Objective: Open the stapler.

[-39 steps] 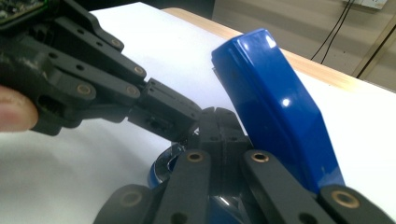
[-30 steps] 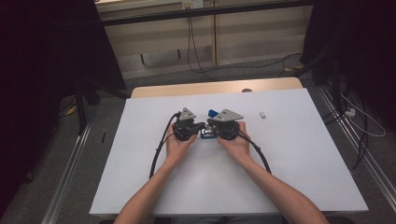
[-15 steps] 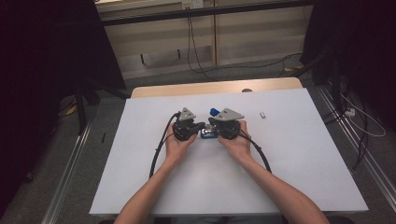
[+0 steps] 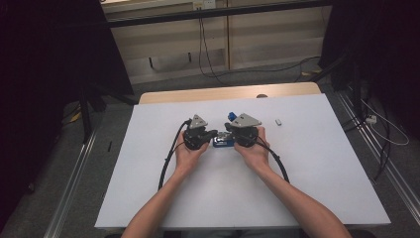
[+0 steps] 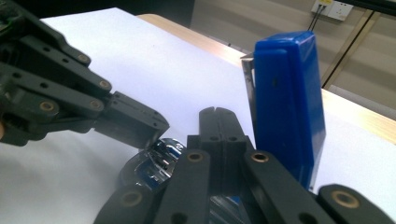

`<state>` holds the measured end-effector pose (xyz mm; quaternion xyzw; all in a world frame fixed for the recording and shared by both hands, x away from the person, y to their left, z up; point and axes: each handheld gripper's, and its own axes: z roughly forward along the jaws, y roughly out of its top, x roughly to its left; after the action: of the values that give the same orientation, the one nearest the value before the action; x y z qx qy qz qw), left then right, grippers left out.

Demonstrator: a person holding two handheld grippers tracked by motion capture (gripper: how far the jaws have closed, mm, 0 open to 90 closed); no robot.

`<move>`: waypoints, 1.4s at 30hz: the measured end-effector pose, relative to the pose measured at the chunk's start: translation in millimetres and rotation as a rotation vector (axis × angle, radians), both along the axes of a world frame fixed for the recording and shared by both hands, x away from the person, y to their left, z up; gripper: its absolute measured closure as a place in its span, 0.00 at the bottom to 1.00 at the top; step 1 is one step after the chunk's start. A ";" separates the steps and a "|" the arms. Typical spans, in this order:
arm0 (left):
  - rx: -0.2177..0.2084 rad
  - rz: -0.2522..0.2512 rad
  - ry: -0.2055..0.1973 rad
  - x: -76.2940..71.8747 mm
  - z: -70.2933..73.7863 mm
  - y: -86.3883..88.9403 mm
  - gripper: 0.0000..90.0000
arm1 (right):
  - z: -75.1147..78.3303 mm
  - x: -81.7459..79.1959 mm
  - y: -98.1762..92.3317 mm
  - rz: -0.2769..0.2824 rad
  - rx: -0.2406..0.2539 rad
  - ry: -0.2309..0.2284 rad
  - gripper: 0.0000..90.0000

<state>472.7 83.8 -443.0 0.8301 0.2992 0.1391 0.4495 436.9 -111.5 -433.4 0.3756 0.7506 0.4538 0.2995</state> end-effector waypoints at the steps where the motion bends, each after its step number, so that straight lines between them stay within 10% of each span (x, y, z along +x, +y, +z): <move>1: -0.001 -0.001 0.000 0.1 -0.1 0.3 1.00 | 0.3 0.2 -0.6 0.000 -0.001 0.000 1.00; 42: -0.006 -0.007 -0.005 -0.1 -1.1 1.0 1.00 | 15.1 -1.9 -33.3 -0.093 0.028 -0.008 1.00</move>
<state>472.6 84.8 -444.1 0.8294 0.2957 0.1385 0.4532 435.0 -144.8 -418.4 0.4122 0.7247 0.4513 0.3180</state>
